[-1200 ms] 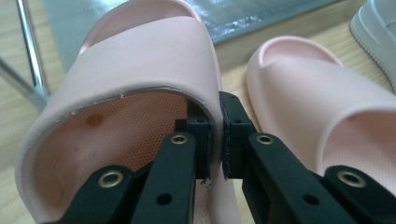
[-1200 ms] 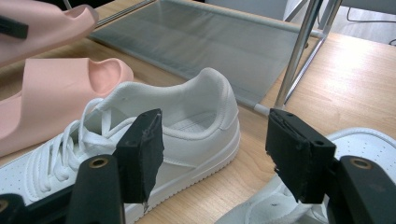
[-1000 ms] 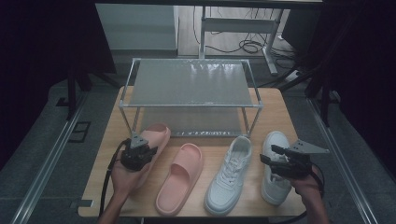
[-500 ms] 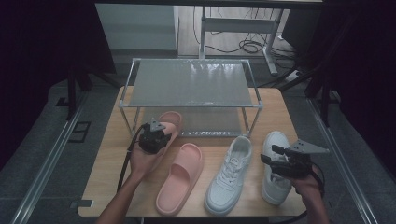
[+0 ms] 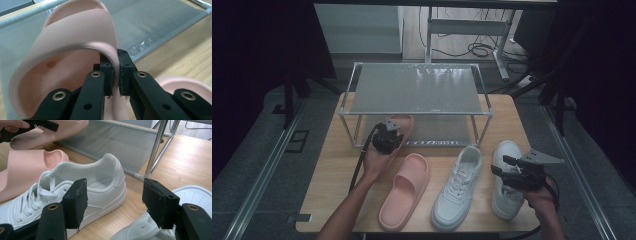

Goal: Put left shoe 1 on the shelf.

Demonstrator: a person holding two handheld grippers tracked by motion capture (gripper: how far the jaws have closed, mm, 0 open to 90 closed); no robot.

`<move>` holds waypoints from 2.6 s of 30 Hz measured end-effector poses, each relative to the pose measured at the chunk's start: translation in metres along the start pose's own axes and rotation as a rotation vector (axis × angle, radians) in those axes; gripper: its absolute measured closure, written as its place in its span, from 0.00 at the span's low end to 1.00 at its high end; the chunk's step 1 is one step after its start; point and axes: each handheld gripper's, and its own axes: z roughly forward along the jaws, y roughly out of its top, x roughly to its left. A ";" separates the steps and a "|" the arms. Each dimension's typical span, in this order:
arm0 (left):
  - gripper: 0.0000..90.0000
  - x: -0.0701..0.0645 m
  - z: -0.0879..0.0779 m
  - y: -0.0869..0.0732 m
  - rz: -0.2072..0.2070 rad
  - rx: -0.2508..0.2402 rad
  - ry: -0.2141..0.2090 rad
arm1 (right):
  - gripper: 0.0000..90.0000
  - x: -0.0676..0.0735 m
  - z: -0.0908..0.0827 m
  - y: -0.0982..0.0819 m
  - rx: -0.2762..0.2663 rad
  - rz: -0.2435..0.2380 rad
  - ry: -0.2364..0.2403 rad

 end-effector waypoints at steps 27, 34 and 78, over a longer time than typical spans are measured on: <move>0.94 -0.003 0.036 0.001 -0.022 -0.001 0.056 | 0.42 -0.001 0.000 0.000 -0.001 0.000 -0.006; 0.93 -0.001 0.043 -0.001 -0.030 0.008 0.062 | 0.42 -0.001 0.000 0.000 0.000 0.000 -0.006; 1.00 0.013 -0.066 -0.080 -0.036 -0.033 -0.032 | 0.42 0.000 -0.003 0.001 -0.007 -0.002 -0.013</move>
